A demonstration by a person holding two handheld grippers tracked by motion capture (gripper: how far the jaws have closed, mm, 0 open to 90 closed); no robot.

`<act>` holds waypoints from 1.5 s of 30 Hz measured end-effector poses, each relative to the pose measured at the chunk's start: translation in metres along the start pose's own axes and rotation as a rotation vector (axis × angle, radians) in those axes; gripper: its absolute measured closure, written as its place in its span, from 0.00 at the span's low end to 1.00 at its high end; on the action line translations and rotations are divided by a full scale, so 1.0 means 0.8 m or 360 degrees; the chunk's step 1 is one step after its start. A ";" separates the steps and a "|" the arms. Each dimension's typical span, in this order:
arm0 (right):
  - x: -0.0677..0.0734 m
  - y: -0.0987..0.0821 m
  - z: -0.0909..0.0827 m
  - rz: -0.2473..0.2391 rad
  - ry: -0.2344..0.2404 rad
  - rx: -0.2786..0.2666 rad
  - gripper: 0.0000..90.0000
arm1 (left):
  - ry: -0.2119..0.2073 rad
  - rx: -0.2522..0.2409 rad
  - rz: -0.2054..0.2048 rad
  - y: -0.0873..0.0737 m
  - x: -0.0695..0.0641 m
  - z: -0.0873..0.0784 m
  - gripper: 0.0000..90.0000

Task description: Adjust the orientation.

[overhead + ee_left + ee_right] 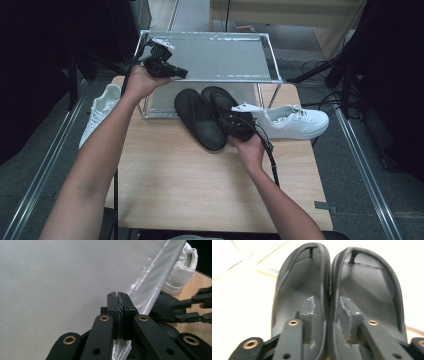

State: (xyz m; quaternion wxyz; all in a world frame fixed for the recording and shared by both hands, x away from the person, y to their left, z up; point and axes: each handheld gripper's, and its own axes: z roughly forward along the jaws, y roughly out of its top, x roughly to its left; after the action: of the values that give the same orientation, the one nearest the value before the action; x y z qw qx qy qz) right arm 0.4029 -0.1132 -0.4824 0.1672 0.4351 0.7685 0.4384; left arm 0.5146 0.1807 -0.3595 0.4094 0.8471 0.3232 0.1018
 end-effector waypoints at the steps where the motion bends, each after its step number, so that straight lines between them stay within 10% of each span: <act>1: 0.001 -0.003 -0.004 0.0001 0.0024 0.0000 0.79 | 0.0001 0.0002 0.0000 0.000 0.000 0.000 0.99; 8: 0.004 -0.030 -0.020 -0.0003 0.0170 0.0074 1.00 | -0.0003 0.0007 -0.0015 0.001 0.000 0.000 0.99; 20: 0.008 -0.082 -0.011 -0.0024 0.0258 0.0224 1.00 | -0.0011 0.0000 -0.0022 0.000 0.001 0.000 0.99; 45: 0.029 -0.073 0.025 -0.0013 0.0312 0.0215 1.00 | 0.0000 -0.0012 -0.0008 -0.002 0.001 0.001 0.99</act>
State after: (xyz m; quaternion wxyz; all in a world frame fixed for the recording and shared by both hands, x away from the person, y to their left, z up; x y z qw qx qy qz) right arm 0.3722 -0.0973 -0.5387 0.0633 0.3973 0.8106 0.4254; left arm 0.5145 0.1813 -0.3608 0.4129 0.8447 0.3249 0.1020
